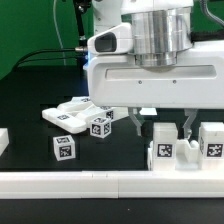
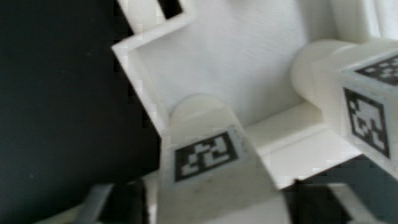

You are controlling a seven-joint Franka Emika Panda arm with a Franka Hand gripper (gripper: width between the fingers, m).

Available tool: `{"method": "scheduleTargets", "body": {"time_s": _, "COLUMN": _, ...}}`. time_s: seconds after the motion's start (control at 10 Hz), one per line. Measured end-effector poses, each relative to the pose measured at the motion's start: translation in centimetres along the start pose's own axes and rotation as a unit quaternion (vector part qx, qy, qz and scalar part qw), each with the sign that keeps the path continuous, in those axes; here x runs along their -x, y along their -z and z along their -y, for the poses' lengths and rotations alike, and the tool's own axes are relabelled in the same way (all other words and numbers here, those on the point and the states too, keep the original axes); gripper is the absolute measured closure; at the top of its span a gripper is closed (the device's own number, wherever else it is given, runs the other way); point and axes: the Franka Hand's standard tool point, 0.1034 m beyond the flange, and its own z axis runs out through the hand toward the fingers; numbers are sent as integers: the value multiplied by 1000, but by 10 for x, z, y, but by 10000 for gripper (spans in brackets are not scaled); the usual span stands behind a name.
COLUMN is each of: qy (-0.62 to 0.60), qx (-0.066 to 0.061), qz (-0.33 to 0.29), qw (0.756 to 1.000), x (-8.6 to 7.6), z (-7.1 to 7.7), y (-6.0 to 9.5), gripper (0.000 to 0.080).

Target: Assemble chair

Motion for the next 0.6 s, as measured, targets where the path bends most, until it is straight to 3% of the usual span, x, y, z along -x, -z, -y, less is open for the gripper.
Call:
{"method": "scheduleTargets", "body": {"time_s": 0.2, "qy": -75, "qx": 0, "qz": 0, "qw": 997, "x": 0, "z": 1, "y": 0, "gripper": 515}}
{"method": "scheduleTargets", "body": {"time_s": 0.4, "qy": -230, "qx": 11, "qz": 0, "qw": 973, "x": 0, "z": 4, "y": 0, "gripper": 515}}
{"method": "scheduleTargets", "body": {"time_s": 0.5, "qy": -348, "qx": 15, "qz": 0, "qw": 937, "x": -1, "z": 5, "y": 0, "gripper": 515}}
{"method": "scheduleTargets", "body": {"time_s": 0.6, "qy": -463, "qx": 13, "qz": 3, "qw": 886, "x": -4, "z": 5, "y": 0, "gripper": 515}}
